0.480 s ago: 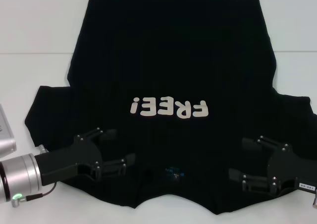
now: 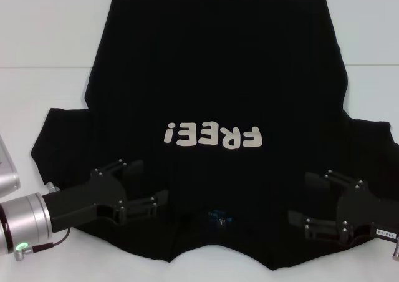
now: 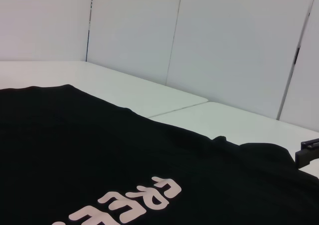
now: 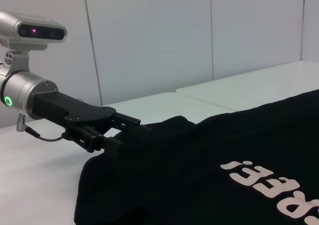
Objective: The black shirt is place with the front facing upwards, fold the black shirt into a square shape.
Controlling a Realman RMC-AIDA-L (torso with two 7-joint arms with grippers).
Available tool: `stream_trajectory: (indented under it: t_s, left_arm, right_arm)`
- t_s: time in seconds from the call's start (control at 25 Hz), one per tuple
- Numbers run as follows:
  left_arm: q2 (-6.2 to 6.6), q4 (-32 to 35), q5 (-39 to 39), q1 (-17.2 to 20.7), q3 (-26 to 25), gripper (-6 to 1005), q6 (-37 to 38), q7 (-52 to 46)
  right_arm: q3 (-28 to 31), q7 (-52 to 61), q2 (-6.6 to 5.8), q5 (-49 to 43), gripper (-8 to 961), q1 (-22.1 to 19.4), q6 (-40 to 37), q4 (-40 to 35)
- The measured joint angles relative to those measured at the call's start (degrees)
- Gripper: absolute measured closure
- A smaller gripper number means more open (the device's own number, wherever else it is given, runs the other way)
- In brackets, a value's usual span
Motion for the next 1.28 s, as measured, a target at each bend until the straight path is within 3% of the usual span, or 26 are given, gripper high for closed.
stream_trajectory:
  t_s: [0.12, 0.28, 0.36, 0.56, 0.76, 1.0, 1.28]
  left_arm:
    - [-0.06, 0.1, -0.1, 0.0, -0.2, 92, 0.0, -1.4]
    - [0.84, 1.0, -0.5, -0.6, -3.0, 93, 0.4, -16.3]
    - [2.74, 2.0, -0.5, -1.2, -4.0, 94, 1.0, -30.1]
    - [6.96, 2.9, 2.2, -2.5, -4.2, 95, 2.6, -51.8]
    - [10.55, 3.4, 6.4, -3.0, -4.5, 96, -0.7, -71.0]
    - [12.91, 3.3, 11.1, -3.1, -4.5, 107, -4.8, -77.6]
    - [14.09, 2.9, 13.2, -3.1, -4.5, 121, -6.7, -80.7]
  right_arm:
    - [0.2, 0.0, 0.0, 0.0, 33, 0.0, 0.0, 0.1]
    - [0.5, 0.3, 0.0, 0.1, 33, 0.0, 0.0, 0.2]
    - [0.5, 0.5, -0.02, 0.1, 34, 0.0, 0.0, 0.3]
    - [0.6, 1.1, -0.17, 0.1, 35, 0.2, 0.0, 0.5]
    - [0.6, 1.1, -0.19, 0.1, 36, 0.5, 0.1, 0.6]
    - [0.4, 2.3, -0.09, 0.1, 38, 1.0, -0.3, 0.6]
    - [0.1, 2.6, 0.02, 0.1, 39, 1.6, -0.4, 0.6]
